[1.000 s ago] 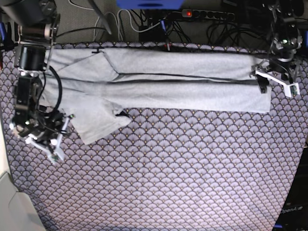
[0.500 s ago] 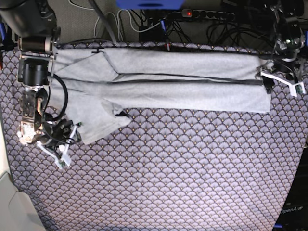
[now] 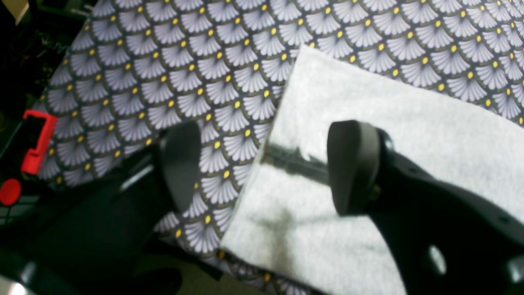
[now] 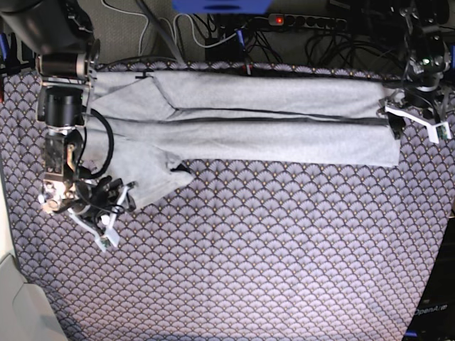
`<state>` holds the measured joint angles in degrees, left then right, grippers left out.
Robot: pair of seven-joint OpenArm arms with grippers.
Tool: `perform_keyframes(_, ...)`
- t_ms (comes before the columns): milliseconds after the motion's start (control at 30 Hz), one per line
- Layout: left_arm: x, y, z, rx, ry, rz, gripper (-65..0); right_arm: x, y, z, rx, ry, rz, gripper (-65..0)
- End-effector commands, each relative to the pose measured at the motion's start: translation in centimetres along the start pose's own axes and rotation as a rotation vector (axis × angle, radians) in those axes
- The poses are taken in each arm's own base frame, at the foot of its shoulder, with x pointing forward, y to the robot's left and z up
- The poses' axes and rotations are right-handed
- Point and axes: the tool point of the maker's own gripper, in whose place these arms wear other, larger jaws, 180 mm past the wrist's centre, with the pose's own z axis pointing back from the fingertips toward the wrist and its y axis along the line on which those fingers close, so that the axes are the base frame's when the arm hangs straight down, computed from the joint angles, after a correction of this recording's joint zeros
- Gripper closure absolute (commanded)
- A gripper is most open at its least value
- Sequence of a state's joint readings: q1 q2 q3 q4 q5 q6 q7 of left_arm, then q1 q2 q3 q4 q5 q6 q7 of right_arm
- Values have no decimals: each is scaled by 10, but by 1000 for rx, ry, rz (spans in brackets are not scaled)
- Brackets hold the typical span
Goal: Fold the T-shirt properly
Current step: 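Release the fold and move the right gripper to the loose sleeve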
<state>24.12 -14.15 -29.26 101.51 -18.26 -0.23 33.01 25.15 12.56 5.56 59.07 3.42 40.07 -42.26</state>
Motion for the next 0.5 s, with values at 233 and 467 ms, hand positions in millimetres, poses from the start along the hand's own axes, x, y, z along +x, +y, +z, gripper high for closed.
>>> perform_keyframes(233, 14, 3, 2, 6, -47, -15, -468, 4, -14, -8, 14, -35, -53, -292)
perform_keyframes(467, 14, 3, 2, 6, -46, -16, -468, 1, -16, -8, 12, -36, -57, -290)
